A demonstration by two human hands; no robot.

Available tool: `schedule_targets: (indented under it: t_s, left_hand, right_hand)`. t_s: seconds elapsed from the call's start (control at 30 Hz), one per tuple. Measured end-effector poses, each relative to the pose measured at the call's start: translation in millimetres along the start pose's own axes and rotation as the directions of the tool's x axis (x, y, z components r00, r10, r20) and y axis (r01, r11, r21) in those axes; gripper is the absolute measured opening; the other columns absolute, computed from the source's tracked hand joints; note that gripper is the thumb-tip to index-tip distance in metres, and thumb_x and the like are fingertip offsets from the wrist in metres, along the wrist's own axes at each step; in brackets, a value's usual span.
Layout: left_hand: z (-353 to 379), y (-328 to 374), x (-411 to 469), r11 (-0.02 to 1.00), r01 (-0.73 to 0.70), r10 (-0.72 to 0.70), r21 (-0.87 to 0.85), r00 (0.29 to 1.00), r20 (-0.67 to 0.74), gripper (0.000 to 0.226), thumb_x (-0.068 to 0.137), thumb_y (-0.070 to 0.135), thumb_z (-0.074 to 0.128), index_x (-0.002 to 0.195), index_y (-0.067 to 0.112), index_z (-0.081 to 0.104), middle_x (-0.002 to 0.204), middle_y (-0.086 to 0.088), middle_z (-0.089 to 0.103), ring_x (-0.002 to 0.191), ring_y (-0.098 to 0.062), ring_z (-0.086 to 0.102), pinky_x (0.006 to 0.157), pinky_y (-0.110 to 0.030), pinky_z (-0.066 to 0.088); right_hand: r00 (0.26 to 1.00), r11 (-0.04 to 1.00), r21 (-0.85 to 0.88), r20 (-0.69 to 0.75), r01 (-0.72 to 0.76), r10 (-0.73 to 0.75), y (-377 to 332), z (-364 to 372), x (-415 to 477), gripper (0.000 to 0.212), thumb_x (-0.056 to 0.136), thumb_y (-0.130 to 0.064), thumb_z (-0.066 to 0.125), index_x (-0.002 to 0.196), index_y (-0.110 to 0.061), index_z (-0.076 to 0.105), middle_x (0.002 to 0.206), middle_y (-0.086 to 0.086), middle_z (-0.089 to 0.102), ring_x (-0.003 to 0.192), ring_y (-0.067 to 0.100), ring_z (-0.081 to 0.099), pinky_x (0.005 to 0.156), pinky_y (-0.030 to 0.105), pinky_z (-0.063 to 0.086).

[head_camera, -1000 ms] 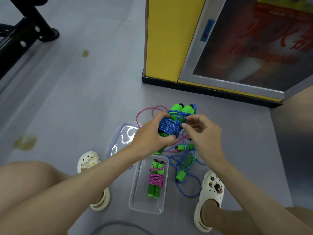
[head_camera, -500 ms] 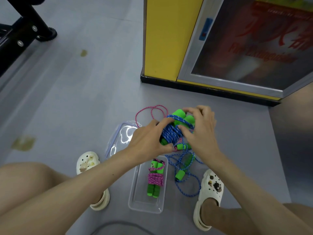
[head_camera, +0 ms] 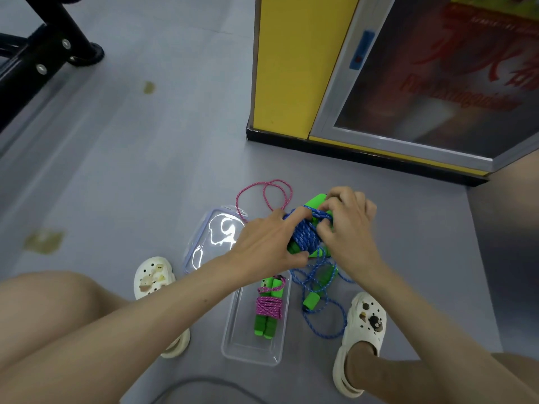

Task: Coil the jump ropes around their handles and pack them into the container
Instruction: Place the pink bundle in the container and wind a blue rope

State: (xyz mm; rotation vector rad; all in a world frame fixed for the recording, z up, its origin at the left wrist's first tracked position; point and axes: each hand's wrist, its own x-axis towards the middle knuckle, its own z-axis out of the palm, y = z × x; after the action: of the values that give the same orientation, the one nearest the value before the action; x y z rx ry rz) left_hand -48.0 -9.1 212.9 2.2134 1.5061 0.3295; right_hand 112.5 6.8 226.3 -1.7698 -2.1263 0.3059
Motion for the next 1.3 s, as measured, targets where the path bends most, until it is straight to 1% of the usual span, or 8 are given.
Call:
schedule_targets:
  t_s: [0.13,0.37,0.5,0.67,0.8,0.97,1.1,1.3]
  left_hand:
    - [-2,0,2,1.000,0.004,-0.004,0.005,1.000,0.005,0.060,0.077,0.051,0.060,0.126,0.036,0.029,0.098,-0.002,0.054,0.072,-0.025,0.058,0.057,-0.031,0.048]
    - [-2,-2,0,0.999,-0.014,0.011,0.047,0.998,0.066,0.059,0.078,0.049,0.061,0.127,0.035,0.031,0.097,-0.002,0.053,0.073,-0.024,0.055,0.055,-0.027,0.038]
    - [-2,0,2,0.999,-0.015,0.012,0.034,0.997,0.081,0.059,0.077,0.049,0.061,0.126,0.035,0.033,0.096,-0.002,0.053,0.073,-0.024,0.055,0.056,-0.028,0.041]
    - [-1,3,4,0.997,-0.038,0.032,0.071,0.997,0.072,0.058,0.077,0.047,0.062,0.127,0.034,0.035,0.098,-0.002,0.054,0.074,-0.024,0.056,0.060,-0.032,0.049]
    - [1,4,4,0.997,-0.017,0.014,0.070,0.999,0.051,0.058,0.075,0.046,0.063,0.125,0.033,0.037,0.099,-0.004,0.054,0.074,-0.028,0.056,0.062,-0.035,0.051]
    - [-2,-1,5,0.998,0.029,-0.030,0.062,0.999,0.023,0.061,0.074,0.055,0.057,0.127,0.032,0.037,0.094,-0.003,0.054,0.073,-0.026,0.056,0.055,-0.029,0.036]
    - [-2,-6,4,0.997,0.060,-0.061,0.043,0.998,0.020,0.072,0.061,0.070,0.036,0.123,0.034,0.036,0.093,-0.004,0.055,0.074,-0.028,0.058,0.059,-0.033,0.046]
    - [-6,-1,-1,0.984,0.018,-0.008,0.176,0.999,-0.053,0.078,0.063,0.067,0.026,0.129,0.028,0.040,0.099,-0.008,0.053,0.070,-0.030,0.056,0.056,-0.032,0.047]
  right_hand:
    - [0.997,0.999,-0.004,0.070,-0.033,0.033,1,-5,4,0.013,0.081,-0.005,0.057,0.092,-0.007,0.064,0.102,0.004,0.049,0.097,0.018,0.037,0.077,0.025,0.017]
    - [0.903,0.997,-0.022,0.426,0.069,-0.053,4,-23,14,0.008,0.086,-0.005,0.049,0.089,-0.005,0.057,0.089,0.002,0.045,0.077,0.019,0.046,0.067,0.037,0.041]
    - [0.902,0.973,-0.190,0.430,0.131,-0.037,-3,-23,13,0.006,0.086,-0.004,0.049,0.091,-0.005,0.052,0.090,0.001,0.038,0.077,0.017,0.040,0.062,0.030,0.031]
    - [0.951,0.950,-0.298,0.257,-0.093,0.173,-13,-16,2,0.004,0.090,-0.005,0.049,0.088,-0.006,0.047,0.091,0.003,0.034,0.077,0.018,0.038,0.057,0.031,0.032]
    - [0.951,0.929,-0.345,0.223,-0.130,0.216,-18,-15,1,0.009,0.090,-0.010,0.052,0.087,-0.008,0.044,0.092,0.004,0.035,0.077,0.019,0.037,0.049,0.028,0.023]
    - [0.961,0.977,-0.168,0.220,-0.133,0.168,-16,-14,6,0.011,0.082,-0.013,0.055,0.091,-0.006,0.059,0.090,0.004,0.049,0.072,0.021,0.045,0.063,0.030,0.032]
    - [0.966,0.989,-0.026,0.210,-0.148,0.150,-14,-12,4,0.016,0.085,-0.021,0.059,0.095,-0.016,0.070,0.086,0.001,0.052,0.073,0.016,0.047,0.065,0.027,0.031]
    - [0.953,0.885,0.354,0.140,-0.303,0.270,-7,-11,3,0.015,0.089,-0.012,0.062,0.080,-0.009,0.073,0.072,0.004,0.070,0.066,0.021,0.068,0.072,0.043,0.057]
